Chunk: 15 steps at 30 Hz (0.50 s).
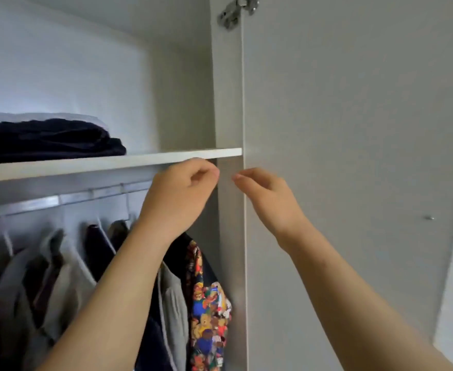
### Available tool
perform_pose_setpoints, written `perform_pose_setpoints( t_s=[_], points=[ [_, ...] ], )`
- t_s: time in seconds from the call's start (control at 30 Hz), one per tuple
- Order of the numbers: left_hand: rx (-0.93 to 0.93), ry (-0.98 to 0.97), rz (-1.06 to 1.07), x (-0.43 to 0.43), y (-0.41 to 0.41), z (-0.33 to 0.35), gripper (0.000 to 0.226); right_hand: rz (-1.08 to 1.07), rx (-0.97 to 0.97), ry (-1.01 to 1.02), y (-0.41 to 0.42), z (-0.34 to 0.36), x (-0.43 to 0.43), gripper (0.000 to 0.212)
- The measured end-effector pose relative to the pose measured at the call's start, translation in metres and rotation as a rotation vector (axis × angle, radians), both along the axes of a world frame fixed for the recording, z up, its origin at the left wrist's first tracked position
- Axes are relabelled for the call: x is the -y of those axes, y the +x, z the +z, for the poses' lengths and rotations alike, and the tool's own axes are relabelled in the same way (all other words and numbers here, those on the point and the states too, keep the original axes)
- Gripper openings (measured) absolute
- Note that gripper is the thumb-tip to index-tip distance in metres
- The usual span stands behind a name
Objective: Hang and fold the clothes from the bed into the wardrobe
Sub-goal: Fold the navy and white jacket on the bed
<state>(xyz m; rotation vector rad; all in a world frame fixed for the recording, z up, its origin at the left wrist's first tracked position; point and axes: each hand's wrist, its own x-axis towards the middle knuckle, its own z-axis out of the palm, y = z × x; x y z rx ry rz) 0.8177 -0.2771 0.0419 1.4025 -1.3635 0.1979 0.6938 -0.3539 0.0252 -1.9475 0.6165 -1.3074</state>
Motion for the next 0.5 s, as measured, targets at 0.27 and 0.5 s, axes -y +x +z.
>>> perform_pose_setpoints(
  t_s=[0.27, 0.5],
  points=[
    [-0.142, 0.436, -0.568, 0.06, -0.227, -0.106, 0.015, -0.49, 0.064, 0.398, -0.249, -0.116, -0.024, 0.01],
    [-0.178, 0.737, -0.968, 0.014, -0.423, -0.185, 0.018, -0.848, 0.116, 0.603, -0.42, -0.186, -0.119, 0.011]
  ],
)
